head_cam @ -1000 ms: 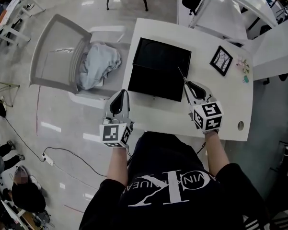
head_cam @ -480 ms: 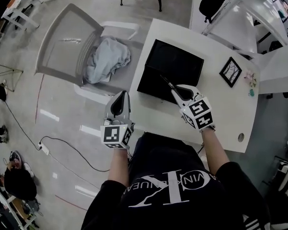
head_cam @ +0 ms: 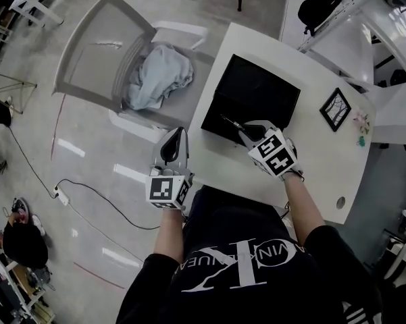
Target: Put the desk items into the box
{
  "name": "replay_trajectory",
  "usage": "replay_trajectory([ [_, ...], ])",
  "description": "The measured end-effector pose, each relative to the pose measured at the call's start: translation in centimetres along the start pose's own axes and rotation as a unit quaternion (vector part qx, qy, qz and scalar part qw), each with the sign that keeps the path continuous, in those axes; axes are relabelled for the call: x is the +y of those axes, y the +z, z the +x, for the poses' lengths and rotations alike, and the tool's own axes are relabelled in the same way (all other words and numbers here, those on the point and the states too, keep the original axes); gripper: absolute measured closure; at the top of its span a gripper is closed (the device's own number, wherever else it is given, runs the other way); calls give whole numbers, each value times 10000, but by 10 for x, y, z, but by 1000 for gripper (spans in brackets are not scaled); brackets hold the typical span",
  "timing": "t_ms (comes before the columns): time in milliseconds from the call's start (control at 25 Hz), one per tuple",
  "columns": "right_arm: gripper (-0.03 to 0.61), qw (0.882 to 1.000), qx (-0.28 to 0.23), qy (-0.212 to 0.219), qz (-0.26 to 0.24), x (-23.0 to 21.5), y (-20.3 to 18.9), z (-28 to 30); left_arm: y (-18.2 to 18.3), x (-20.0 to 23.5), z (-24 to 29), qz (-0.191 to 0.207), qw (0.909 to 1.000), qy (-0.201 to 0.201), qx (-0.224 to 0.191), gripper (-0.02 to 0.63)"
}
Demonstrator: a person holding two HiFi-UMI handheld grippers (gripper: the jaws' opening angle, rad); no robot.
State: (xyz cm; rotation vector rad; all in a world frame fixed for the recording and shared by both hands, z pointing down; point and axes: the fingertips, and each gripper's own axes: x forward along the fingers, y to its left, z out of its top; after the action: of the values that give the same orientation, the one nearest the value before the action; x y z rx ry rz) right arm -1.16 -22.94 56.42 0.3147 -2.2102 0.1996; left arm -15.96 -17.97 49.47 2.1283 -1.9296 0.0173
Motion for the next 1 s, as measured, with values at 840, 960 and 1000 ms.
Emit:
replay_trajectory([
  [840,523,9960,625,344,-532,1,-10,32,-9,9,3,-84,9996,216,132,603],
  [960,523,9959,678,388,-461,2,-13,35,-9,11,2,-105,9995,272,129,603],
  [1000,523,9957,691,394,-465,2,-14,35,-9,12,1,-110,9995,286,127,603],
])
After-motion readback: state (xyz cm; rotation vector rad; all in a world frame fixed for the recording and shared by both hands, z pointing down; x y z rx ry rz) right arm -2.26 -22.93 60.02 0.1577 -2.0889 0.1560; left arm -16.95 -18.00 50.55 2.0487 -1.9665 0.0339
